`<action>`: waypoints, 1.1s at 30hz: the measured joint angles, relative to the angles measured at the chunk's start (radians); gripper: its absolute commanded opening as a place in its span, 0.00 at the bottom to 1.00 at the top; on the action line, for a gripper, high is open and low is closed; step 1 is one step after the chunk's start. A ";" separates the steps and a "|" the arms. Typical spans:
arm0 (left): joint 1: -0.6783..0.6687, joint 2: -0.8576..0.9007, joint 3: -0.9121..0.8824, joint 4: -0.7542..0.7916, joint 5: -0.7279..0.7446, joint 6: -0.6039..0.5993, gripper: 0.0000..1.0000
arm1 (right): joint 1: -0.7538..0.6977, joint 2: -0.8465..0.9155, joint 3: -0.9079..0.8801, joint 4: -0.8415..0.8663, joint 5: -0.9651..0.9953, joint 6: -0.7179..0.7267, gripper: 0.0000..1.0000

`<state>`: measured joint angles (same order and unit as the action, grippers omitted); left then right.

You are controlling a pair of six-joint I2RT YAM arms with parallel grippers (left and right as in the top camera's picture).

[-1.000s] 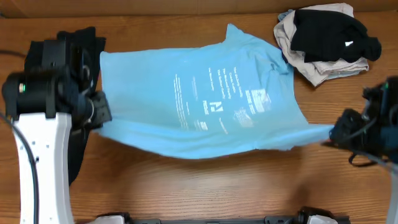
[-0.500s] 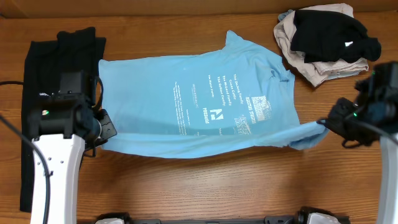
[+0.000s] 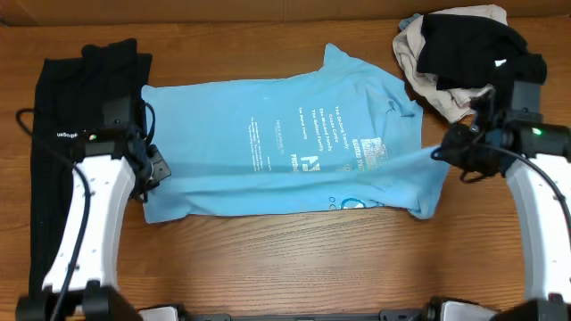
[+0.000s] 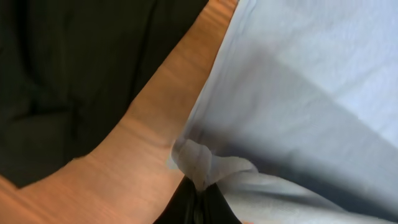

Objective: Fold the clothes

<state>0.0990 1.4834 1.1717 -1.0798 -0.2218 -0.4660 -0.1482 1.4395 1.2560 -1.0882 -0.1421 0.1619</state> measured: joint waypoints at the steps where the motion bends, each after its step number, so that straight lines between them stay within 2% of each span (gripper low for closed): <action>1: 0.000 0.018 0.000 0.015 -0.001 0.000 0.04 | 0.002 0.008 0.000 0.007 0.000 -0.002 0.04; 7: 0.000 0.111 -0.001 0.093 -0.031 0.000 0.04 | 0.022 0.124 -0.002 0.093 -0.007 -0.005 0.04; 17: 0.002 0.212 -0.001 0.246 -0.051 0.000 0.04 | 0.026 0.208 -0.002 0.180 -0.007 -0.006 0.04; 18: 0.002 0.216 -0.001 0.259 -0.052 0.000 0.04 | 0.026 0.211 -0.002 0.187 -0.008 -0.007 0.08; 19: 0.002 0.217 -0.001 0.265 -0.052 0.000 0.09 | 0.026 0.211 -0.002 0.191 -0.008 -0.008 0.13; 20: 0.002 0.217 -0.001 0.269 -0.052 0.001 0.23 | 0.026 0.211 -0.002 0.195 -0.008 -0.012 0.26; 21: 0.002 0.217 -0.001 0.273 -0.052 0.002 0.38 | 0.026 0.211 -0.002 0.202 -0.008 -0.008 0.45; 22: 0.002 0.217 -0.001 0.278 -0.053 0.000 0.52 | 0.026 0.211 -0.002 0.206 -0.008 -0.016 0.59; 23: 0.002 0.218 -0.001 0.284 -0.055 -0.005 0.67 | 0.026 0.211 -0.003 0.209 -0.008 -0.020 0.67; 24: 0.004 0.218 -0.001 0.289 -0.056 -0.004 0.75 | 0.026 0.211 -0.003 0.212 -0.008 -0.025 0.72; 25: 0.005 0.218 -0.001 0.293 -0.056 -0.003 0.92 | 0.026 0.211 -0.003 0.216 -0.008 -0.032 0.79; 26: 0.007 0.218 -0.001 0.300 -0.056 -0.004 1.00 | 0.026 0.211 -0.003 0.220 -0.008 -0.029 0.81; 29: 0.008 0.218 0.003 0.284 -0.054 0.011 1.00 | 0.026 0.211 -0.002 0.217 -0.012 -0.032 0.84; 33: 0.008 0.224 0.094 0.159 -0.011 0.050 1.00 | 0.027 0.211 0.010 0.154 -0.042 -0.032 0.88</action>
<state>0.1074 1.7069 1.2659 -0.9211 -0.2329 -0.4156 -0.1215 1.6508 1.2659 -0.9337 -0.1837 0.1295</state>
